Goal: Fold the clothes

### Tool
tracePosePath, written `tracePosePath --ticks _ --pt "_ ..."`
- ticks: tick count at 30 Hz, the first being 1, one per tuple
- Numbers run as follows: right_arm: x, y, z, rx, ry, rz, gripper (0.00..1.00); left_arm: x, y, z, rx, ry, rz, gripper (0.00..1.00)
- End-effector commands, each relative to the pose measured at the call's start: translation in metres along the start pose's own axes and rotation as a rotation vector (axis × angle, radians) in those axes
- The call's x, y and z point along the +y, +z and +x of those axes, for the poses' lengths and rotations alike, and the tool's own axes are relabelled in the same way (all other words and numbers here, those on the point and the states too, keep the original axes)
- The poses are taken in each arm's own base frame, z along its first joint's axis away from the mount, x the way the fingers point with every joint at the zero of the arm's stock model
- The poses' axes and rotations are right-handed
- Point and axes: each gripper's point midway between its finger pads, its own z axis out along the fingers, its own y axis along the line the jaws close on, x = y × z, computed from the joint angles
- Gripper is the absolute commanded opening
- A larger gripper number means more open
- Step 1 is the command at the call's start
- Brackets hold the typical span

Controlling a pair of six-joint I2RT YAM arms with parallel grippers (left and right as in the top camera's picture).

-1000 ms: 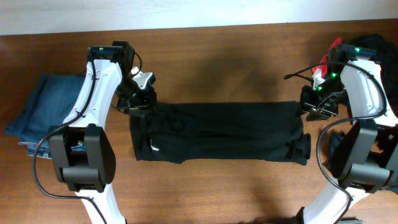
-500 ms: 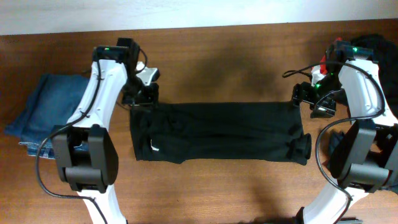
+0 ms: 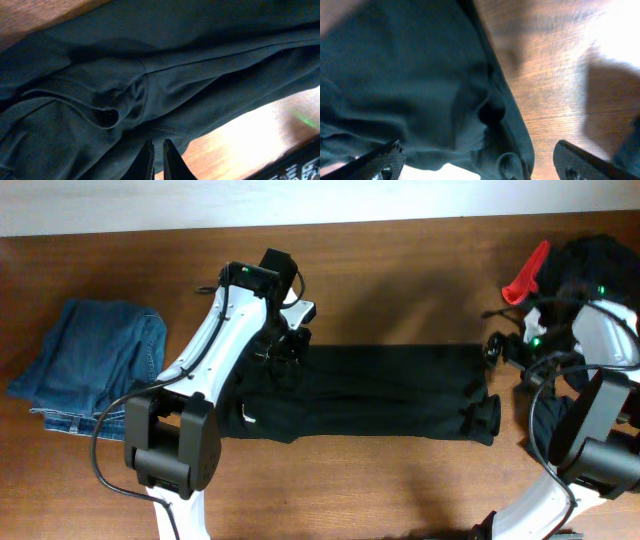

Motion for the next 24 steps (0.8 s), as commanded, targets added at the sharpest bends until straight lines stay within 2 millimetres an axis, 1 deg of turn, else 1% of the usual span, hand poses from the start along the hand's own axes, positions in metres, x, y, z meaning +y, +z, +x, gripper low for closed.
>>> tracePosePath --ticks 1,2,6,9,11,12,13,16,17,19,22,24 --pt "0.001 0.009 0.008 -0.003 -0.015 -0.060 0.99 0.002 -0.019 -0.003 -0.048 -0.019 -0.027 0.08" --pt "-0.001 0.015 0.009 -0.005 -0.012 -0.070 0.99 0.002 -0.022 -0.003 -0.057 -0.018 -0.027 0.08" --pt "0.005 0.029 0.015 -0.001 -0.038 -0.130 0.99 -0.001 -0.034 -0.004 -0.096 -0.007 -0.032 0.08" --pt "0.000 0.043 0.023 0.021 -0.029 -0.132 0.99 -0.001 -0.042 -0.006 -0.122 -0.001 -0.045 0.08" --pt "-0.003 0.051 0.029 0.043 -0.019 -0.131 0.99 0.001 -0.043 -0.006 -0.128 -0.001 -0.058 0.08" --pt "-0.006 0.060 0.037 0.079 -0.004 -0.133 0.99 0.001 -0.043 -0.006 -0.128 -0.001 -0.058 0.08" --pt "-0.007 0.065 0.041 0.097 0.003 -0.134 0.99 0.001 -0.043 -0.006 -0.128 0.000 -0.058 0.08" --pt "-0.005 0.078 0.049 0.122 0.016 -0.173 1.00 0.001 -0.044 -0.007 -0.129 0.007 -0.060 0.08" --pt "-0.003 0.082 0.050 0.119 0.016 -0.191 0.98 0.002 -0.044 -0.007 -0.129 0.007 -0.064 0.08" --pt "-0.001 0.087 0.052 0.113 0.016 -0.214 0.91 0.003 -0.044 -0.007 -0.129 0.006 -0.071 0.08" --pt "-0.002 0.091 0.057 0.121 0.019 -0.215 0.69 0.004 -0.044 -0.007 -0.129 0.006 -0.075 0.08" --pt "-0.003 0.091 0.057 0.121 0.019 -0.213 0.58 0.004 -0.044 -0.007 -0.129 0.006 -0.075 0.08"
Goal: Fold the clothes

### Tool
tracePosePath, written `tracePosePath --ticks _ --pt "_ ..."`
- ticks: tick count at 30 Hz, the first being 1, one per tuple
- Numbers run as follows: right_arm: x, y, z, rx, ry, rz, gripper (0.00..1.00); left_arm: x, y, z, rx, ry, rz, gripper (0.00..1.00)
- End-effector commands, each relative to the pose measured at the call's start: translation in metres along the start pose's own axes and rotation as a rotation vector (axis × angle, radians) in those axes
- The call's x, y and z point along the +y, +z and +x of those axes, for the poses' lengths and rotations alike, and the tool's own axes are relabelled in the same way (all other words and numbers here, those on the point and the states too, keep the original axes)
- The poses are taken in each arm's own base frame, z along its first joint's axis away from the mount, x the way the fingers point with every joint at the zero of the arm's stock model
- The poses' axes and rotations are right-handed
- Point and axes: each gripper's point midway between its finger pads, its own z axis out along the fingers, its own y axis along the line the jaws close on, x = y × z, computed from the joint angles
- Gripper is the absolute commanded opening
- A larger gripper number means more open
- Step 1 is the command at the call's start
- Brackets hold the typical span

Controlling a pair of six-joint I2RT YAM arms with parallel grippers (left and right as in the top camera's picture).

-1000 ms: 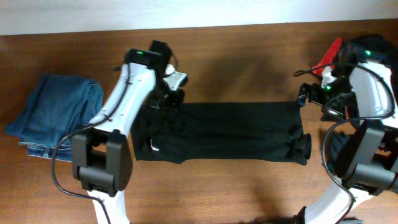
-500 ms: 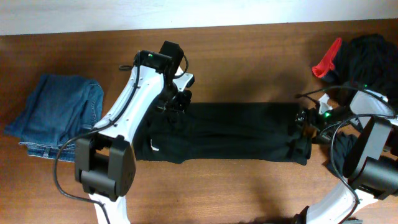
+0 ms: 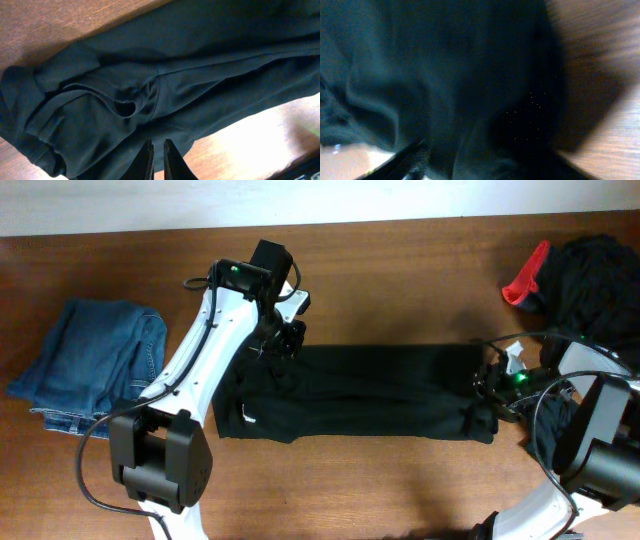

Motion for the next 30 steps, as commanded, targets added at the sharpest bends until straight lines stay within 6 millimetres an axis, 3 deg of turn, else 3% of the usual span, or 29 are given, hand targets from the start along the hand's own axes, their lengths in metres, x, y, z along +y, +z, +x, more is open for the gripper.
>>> tracePosePath --ticks 1,8,12,17,25,30 --pt "-0.022 0.031 0.024 0.111 0.039 0.033 0.52 0.001 -0.012 -0.004 -0.037 0.001 -0.013 0.08" --pt "-0.018 0.029 0.019 0.092 0.027 0.018 0.27 0.001 -0.012 -0.004 -0.036 0.001 -0.013 0.08" --pt "0.003 0.016 0.008 0.035 -0.004 -0.052 0.04 0.003 -0.012 -0.004 -0.036 0.001 -0.025 0.08" --pt "0.027 -0.025 -0.008 -0.086 -0.052 -0.035 0.04 0.011 -0.024 -0.003 -0.055 -0.011 -0.048 0.08" --pt "0.032 -0.098 -0.036 -0.253 -0.005 0.193 0.04 0.036 -0.064 -0.001 -0.148 -0.069 -0.083 0.10" --pt "0.051 -0.116 -0.041 -0.271 -0.058 0.267 0.04 0.050 -0.085 0.001 -0.206 -0.105 -0.096 0.13"
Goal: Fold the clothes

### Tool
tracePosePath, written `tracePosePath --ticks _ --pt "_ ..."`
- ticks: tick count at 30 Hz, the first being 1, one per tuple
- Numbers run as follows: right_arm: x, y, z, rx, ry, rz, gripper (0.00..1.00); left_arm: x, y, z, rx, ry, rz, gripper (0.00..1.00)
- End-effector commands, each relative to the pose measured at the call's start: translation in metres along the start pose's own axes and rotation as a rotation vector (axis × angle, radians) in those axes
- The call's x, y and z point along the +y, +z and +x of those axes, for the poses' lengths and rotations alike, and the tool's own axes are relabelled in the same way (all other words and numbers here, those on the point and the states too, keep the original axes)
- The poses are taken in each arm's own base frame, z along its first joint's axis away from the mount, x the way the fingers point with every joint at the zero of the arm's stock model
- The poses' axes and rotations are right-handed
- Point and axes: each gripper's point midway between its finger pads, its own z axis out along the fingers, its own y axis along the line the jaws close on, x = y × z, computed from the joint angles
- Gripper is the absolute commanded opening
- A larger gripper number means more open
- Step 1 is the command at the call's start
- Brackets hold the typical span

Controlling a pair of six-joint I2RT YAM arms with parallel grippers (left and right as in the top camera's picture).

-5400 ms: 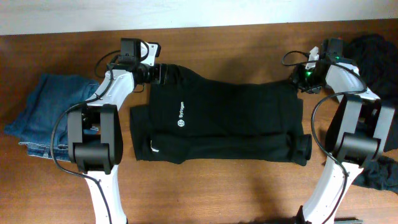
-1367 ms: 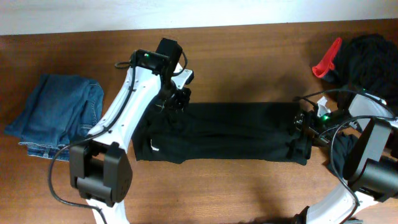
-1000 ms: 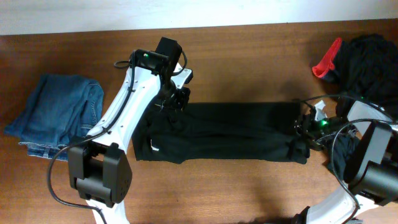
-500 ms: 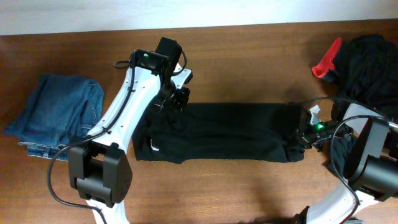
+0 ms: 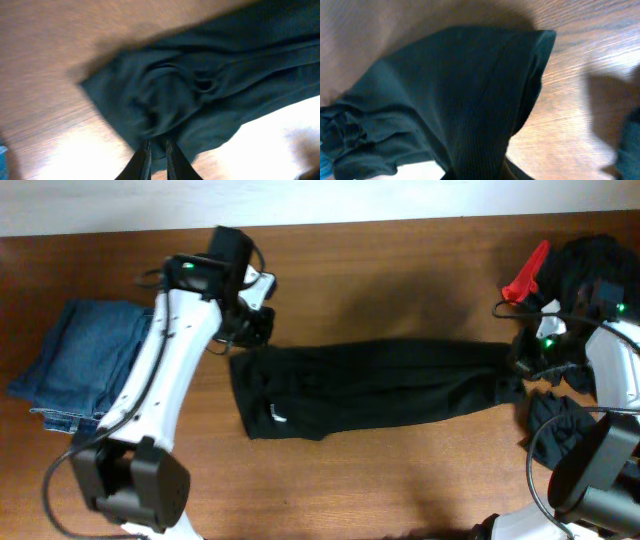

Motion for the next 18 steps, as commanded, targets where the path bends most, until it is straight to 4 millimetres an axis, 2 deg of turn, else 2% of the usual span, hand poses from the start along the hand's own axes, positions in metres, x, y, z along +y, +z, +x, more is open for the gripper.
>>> tracePosePath --ticks 1,4,5,9,12,13,18 --pt "0.011 -0.017 -0.009 -0.044 -0.056 0.096 0.04 0.010 -0.028 -0.006 -0.080 -0.021 -0.020 0.13" --pt "0.037 -0.019 -0.007 -0.038 -0.125 0.095 0.04 0.017 -0.034 -0.006 -0.094 -0.038 -0.025 0.13" --pt "0.062 -0.018 -0.001 -0.024 -0.192 0.086 0.04 0.021 -0.037 -0.006 -0.100 -0.047 -0.028 0.13" --pt "0.119 -0.005 0.023 0.014 -0.318 0.064 0.04 0.027 -0.049 -0.005 -0.130 -0.063 -0.035 0.13" --pt "0.165 0.013 0.050 0.037 -0.409 0.051 0.04 0.030 -0.065 -0.006 -0.173 -0.071 -0.042 0.13" --pt "0.193 0.025 0.070 0.047 -0.473 0.036 0.04 0.032 -0.080 -0.006 -0.208 -0.076 -0.047 0.13" --pt "0.258 0.060 0.130 0.067 -0.611 0.011 0.04 0.038 -0.127 -0.002 -0.326 -0.093 -0.069 0.17"
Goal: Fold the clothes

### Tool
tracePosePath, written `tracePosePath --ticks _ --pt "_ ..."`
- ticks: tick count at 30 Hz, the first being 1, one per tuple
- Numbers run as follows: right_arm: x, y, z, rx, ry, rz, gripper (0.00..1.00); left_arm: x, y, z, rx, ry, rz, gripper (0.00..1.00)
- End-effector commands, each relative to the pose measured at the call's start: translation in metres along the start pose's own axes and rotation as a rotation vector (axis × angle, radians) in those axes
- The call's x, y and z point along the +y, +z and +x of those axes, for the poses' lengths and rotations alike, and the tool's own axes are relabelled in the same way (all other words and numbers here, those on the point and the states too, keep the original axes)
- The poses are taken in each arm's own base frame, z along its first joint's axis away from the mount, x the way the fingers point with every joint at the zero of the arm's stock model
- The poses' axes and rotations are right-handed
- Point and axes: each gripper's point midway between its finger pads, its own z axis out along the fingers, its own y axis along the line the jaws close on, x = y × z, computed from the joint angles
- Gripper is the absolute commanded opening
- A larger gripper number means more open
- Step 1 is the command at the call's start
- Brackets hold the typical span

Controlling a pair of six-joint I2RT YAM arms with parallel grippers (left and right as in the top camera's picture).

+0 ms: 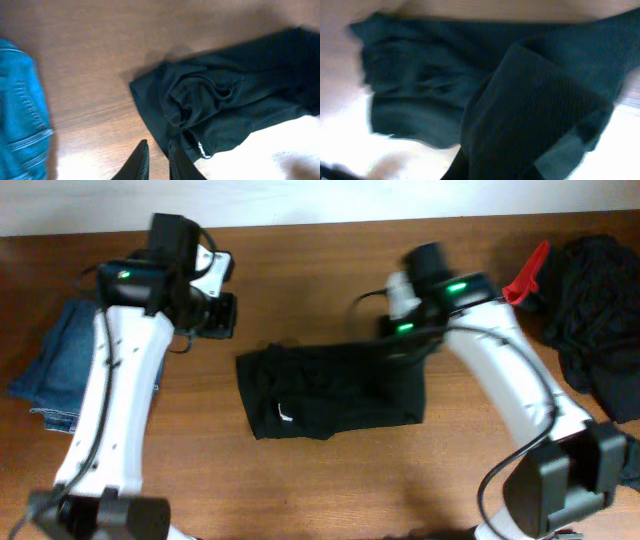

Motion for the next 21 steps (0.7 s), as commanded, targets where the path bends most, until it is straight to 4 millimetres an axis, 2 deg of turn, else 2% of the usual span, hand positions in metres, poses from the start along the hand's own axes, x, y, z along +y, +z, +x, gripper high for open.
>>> tracePosePath --ticks 1,6,10,12,13,15,16,21 --pt "0.064 0.023 0.011 0.005 -0.064 -0.025 0.04 0.005 -0.066 -0.011 -0.181 -0.011 -0.024 0.19" --pt "0.140 0.059 0.024 -0.023 -0.231 -0.106 0.04 0.004 -0.110 -0.009 -0.305 -0.005 -0.035 0.23" --pt "0.163 0.091 0.037 0.007 -0.244 -0.120 0.04 0.000 -0.133 -0.004 -0.366 0.004 -0.038 0.24" --pt "0.172 0.104 0.046 0.038 -0.264 -0.140 0.15 -0.002 -0.141 -0.002 -0.386 0.007 -0.039 0.25" --pt "0.178 0.108 0.050 0.050 -0.281 -0.156 0.31 -0.002 -0.144 -0.001 -0.395 0.009 -0.039 0.25" --pt "0.188 0.110 0.058 0.061 -0.347 -0.187 0.45 -0.003 -0.146 -0.001 -0.403 0.010 -0.040 0.25" --pt "0.190 0.111 0.059 0.059 -0.364 -0.185 0.49 -0.003 -0.147 0.000 -0.404 0.010 -0.040 0.25" --pt "0.188 0.085 0.045 -0.012 -0.383 -0.178 0.55 0.002 -0.144 -0.001 -0.396 0.003 -0.066 0.25"
